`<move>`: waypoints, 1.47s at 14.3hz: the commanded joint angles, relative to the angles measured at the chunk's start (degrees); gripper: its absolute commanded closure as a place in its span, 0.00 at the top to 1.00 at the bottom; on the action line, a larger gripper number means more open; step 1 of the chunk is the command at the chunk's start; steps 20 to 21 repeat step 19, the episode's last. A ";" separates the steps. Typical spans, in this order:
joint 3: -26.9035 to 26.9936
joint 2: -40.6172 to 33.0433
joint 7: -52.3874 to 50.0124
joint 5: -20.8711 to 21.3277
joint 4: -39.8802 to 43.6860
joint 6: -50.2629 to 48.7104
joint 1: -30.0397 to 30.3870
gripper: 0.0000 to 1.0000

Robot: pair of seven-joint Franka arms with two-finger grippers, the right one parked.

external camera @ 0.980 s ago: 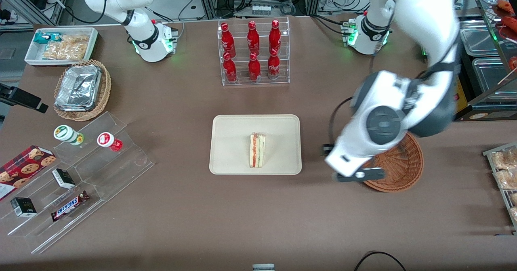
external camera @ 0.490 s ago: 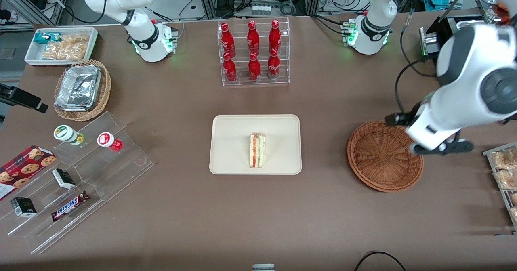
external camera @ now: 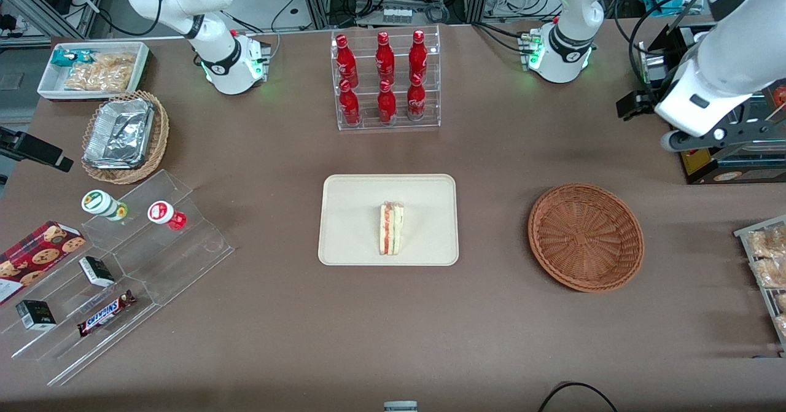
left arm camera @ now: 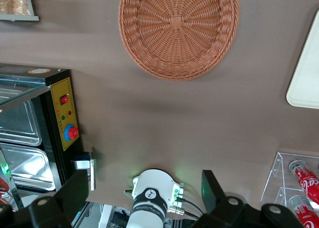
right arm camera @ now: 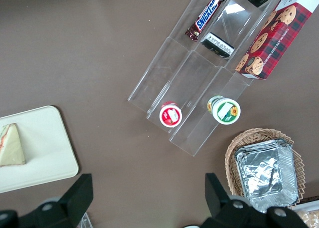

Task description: Place sandwich from basket to tray

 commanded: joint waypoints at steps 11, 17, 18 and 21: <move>-0.12 2.86 0.44 -3.04 1.72 2.14 3.39 1.00; -0.64 1.45 0.09 -2.95 0.30 5.23 2.97 1.00; -0.82 1.46 0.00 -3.04 0.31 5.23 2.97 1.00; -0.82 1.46 0.09 -3.04 0.13 5.14 2.97 1.00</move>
